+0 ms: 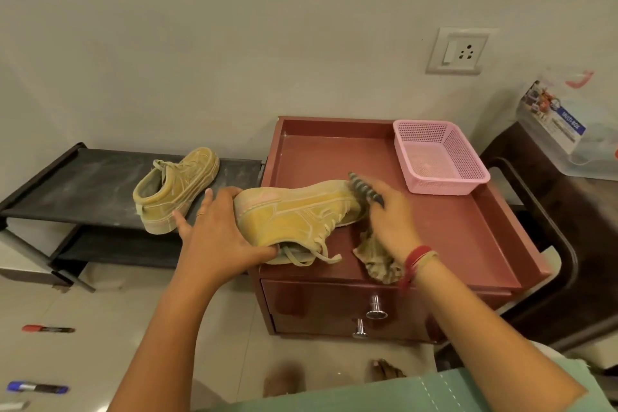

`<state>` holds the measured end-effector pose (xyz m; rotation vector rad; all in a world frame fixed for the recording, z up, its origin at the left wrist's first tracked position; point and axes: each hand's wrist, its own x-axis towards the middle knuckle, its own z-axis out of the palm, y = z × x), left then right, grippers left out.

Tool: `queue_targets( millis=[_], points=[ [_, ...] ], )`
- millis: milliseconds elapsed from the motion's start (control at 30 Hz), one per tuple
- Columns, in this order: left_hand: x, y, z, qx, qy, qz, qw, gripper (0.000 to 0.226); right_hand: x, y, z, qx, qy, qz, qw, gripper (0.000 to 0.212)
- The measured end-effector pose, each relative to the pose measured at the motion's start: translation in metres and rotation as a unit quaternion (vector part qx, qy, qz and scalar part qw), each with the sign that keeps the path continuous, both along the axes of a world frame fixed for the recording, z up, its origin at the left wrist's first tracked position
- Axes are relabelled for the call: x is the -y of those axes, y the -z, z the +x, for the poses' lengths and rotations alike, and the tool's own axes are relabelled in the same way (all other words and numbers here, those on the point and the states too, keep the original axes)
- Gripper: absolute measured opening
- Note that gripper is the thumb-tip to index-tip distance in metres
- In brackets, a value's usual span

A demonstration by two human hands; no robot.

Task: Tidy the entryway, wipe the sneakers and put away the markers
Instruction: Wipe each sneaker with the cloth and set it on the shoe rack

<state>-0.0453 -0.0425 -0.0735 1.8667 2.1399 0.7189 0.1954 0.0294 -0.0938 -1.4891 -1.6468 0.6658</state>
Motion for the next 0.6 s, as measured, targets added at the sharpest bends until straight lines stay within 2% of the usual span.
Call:
queue_targets(
  millis=[67, 100, 233, 400, 500, 600],
  points=[
    [-0.001, 0.0, -0.001, 0.013, 0.003, -0.008, 1.0, 0.095, 0.014, 0.008, -0.017, 0.087, -0.076, 0.022, 0.993, 0.056],
    [-0.001, -0.001, -0.002, 0.017, 0.002, -0.012, 1.0, 0.096, 0.015, 0.011, -0.019, 0.103, -0.082, 0.027, 0.991, 0.058],
    [-0.001, 0.0, -0.003, 0.047, -0.005, -0.036, 0.998, 0.097, -0.001, 0.011, -0.003, 0.063, 0.02, 0.004, 0.998, 0.056],
    [-0.001, 0.0, -0.006, 0.083, -0.001, -0.074, 0.994, 0.102, 0.016, 0.017, -0.008, 0.1, -0.057, 0.028, 0.993, 0.06],
    [0.0, 0.0, -0.005, 0.108, -0.002, -0.074, 0.991, 0.099, -0.005, 0.02, 0.007, 0.043, 0.012, -0.032, 0.998, 0.052],
    [0.002, 0.001, -0.004, 0.093, -0.002, -0.066, 0.993, 0.097, -0.001, 0.016, 0.007, 0.05, 0.012, -0.038, 0.998, 0.051]
  ],
)
